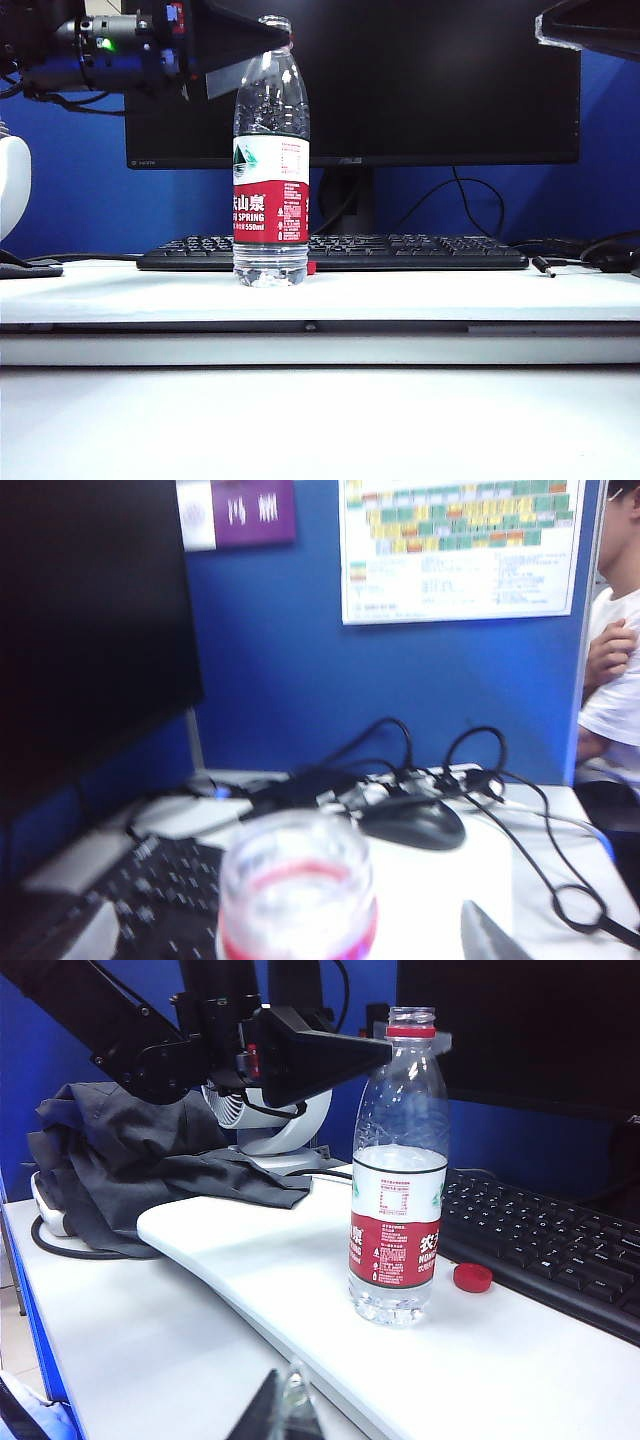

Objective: Unscrew the cap from the plastic bottle on the table.

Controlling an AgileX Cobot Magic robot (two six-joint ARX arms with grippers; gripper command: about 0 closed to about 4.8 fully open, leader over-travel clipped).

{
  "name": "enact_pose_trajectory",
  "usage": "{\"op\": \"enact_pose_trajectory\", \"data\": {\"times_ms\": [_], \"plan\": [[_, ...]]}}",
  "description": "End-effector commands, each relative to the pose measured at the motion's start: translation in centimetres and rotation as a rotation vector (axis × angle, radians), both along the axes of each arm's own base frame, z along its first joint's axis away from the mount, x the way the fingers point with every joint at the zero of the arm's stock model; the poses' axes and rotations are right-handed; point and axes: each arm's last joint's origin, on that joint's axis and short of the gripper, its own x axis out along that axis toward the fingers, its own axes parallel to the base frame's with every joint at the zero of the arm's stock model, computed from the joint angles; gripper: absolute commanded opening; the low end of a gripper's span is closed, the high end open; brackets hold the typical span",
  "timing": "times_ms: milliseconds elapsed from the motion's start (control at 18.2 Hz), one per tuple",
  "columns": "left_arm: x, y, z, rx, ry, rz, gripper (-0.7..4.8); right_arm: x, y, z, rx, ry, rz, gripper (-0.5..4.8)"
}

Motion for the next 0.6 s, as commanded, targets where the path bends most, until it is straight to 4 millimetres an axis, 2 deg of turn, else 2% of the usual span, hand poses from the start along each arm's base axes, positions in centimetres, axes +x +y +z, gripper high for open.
{"op": "enact_pose_trajectory", "data": {"times_ms": [55, 440, 604], "plan": [[-0.3, 0.1, 1.0, -0.041, -0.044, 0.001, 4.79, 0.0, 0.0, 0.2, 0.017, -0.011, 0.006, -0.04], [-0.8, 0.3, 2.9, -0.167, -0.081, 0.019, 4.79, 0.0, 0.0, 0.2, 0.017, -0.01, 0.006, -0.04], [-1.3, 0.6, 4.4, -0.278, -0.1, 0.037, 4.79, 0.0, 0.0, 0.2, 0.019, -0.008, 0.007, -0.04]]}}
